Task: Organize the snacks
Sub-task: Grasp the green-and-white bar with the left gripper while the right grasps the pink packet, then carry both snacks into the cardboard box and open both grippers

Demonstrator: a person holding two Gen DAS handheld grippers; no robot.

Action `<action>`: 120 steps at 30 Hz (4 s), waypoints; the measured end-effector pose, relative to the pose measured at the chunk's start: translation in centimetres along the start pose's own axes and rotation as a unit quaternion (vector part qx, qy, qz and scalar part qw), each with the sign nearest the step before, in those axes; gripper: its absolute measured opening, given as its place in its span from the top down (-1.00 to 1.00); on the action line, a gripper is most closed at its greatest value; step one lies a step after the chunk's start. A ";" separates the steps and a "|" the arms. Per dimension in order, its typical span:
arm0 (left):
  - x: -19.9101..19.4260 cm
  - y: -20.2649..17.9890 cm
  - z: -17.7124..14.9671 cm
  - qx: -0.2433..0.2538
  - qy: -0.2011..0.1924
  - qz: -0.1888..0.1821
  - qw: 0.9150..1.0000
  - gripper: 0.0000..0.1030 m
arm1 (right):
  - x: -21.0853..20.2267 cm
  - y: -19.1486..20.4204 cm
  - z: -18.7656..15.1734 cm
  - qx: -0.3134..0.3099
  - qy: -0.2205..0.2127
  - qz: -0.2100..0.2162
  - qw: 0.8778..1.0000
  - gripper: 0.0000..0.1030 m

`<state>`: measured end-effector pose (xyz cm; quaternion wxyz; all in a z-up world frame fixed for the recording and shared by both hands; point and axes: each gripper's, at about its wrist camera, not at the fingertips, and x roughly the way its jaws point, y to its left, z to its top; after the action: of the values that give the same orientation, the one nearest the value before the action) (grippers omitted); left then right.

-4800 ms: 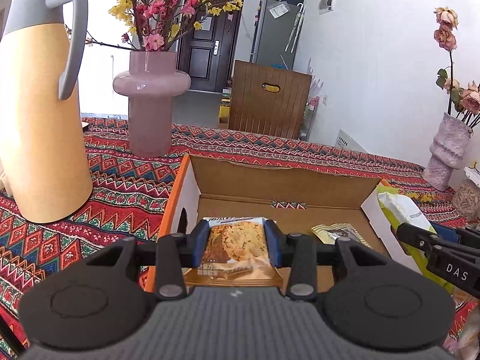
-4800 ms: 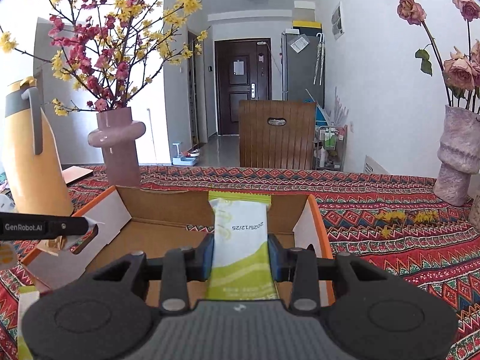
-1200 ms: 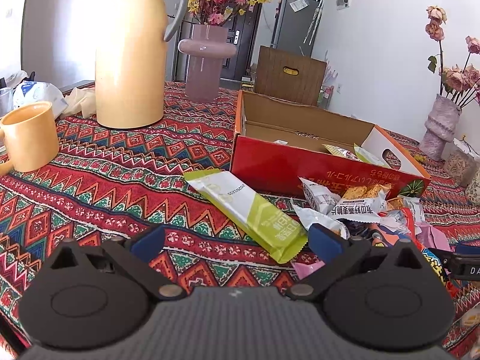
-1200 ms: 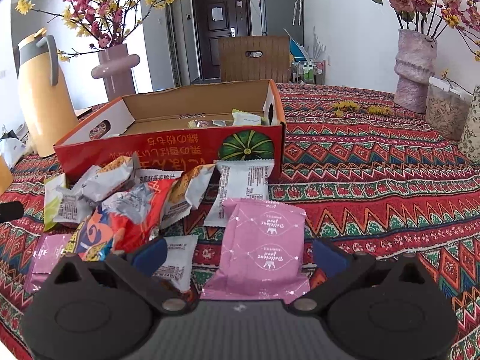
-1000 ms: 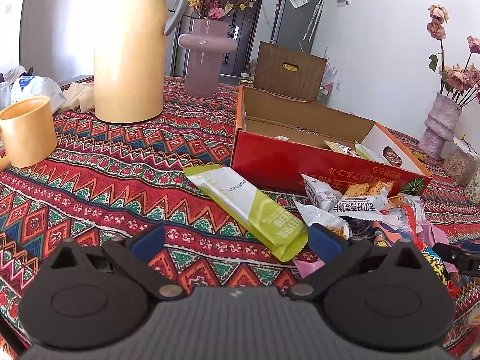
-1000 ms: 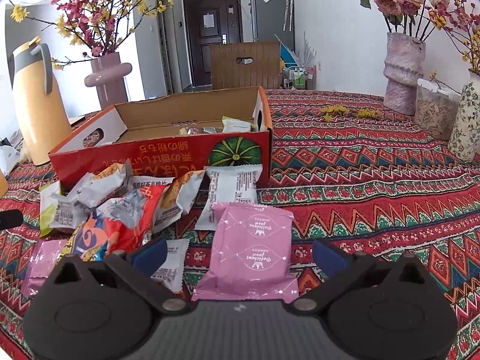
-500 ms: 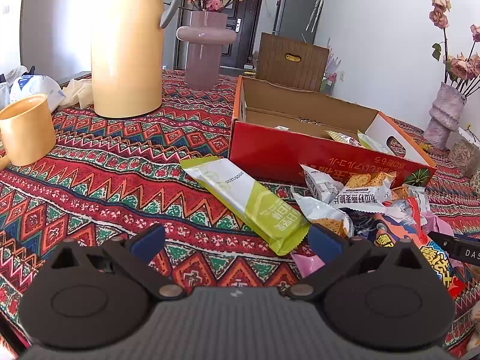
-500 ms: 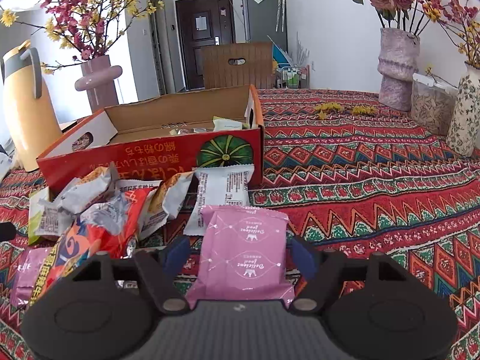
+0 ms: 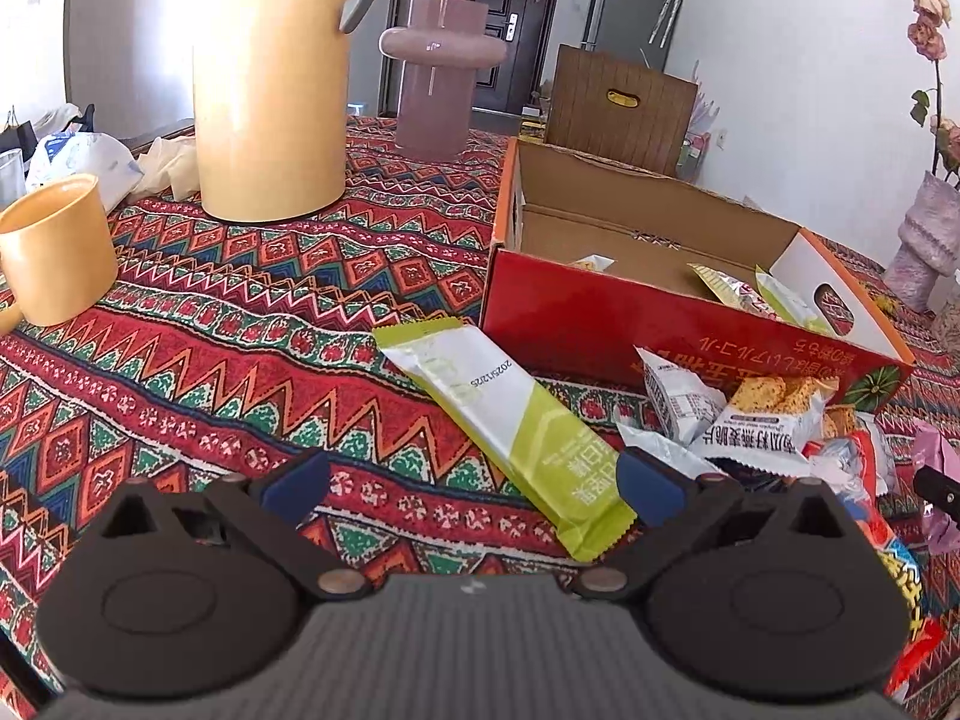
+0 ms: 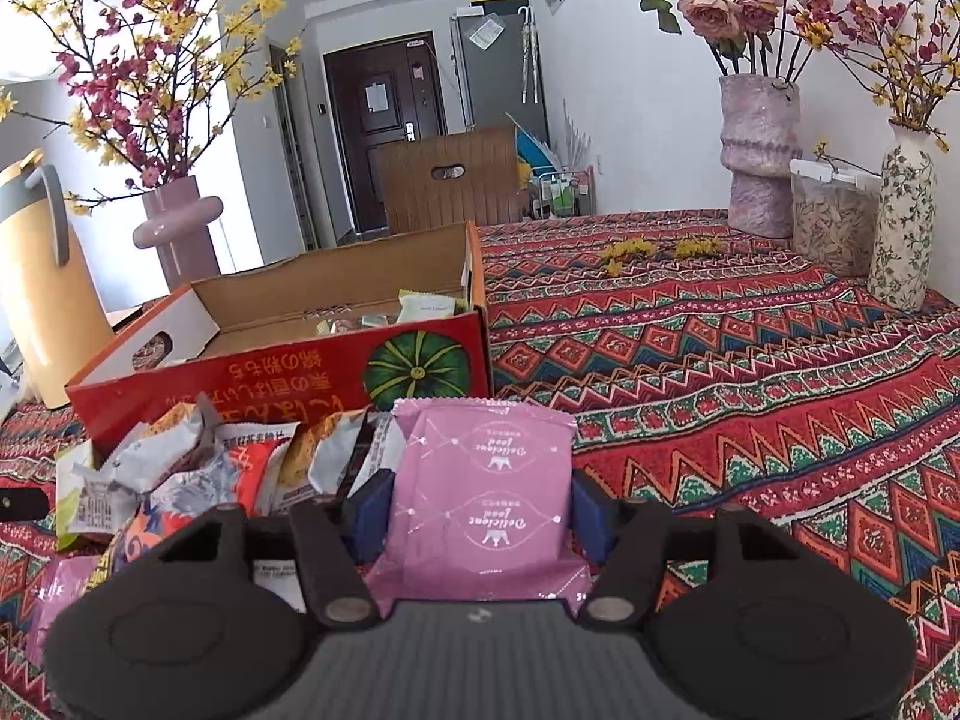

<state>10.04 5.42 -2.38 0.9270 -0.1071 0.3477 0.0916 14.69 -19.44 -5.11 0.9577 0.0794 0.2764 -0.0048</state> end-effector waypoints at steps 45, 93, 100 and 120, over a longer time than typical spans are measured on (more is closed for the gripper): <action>2.3 0.0 -0.2 0.048 0.019 0.046 0.998 0.24 | 2.1 -1.2 -0.3 0.029 0.011 0.021 0.999 -0.18; -1.6 -7.9 8.3 0.110 -0.099 -0.049 0.988 0.25 | 2.9 4.5 8.3 -0.047 -0.070 0.060 0.995 -0.18; 0.8 -8.3 9.9 0.106 -0.099 -0.045 0.988 0.25 | 5.7 6.1 9.6 -0.064 -0.056 0.069 0.994 -0.18; 8.3 -7.7 9.0 0.103 -0.086 -0.036 0.990 0.25 | 10.7 6.9 8.6 -0.064 -0.033 0.070 0.995 -0.18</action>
<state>23.71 1.21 -0.28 0.9622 -0.0151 0.2700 0.0312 28.64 -13.59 -2.59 0.9675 0.0366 0.2377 0.0779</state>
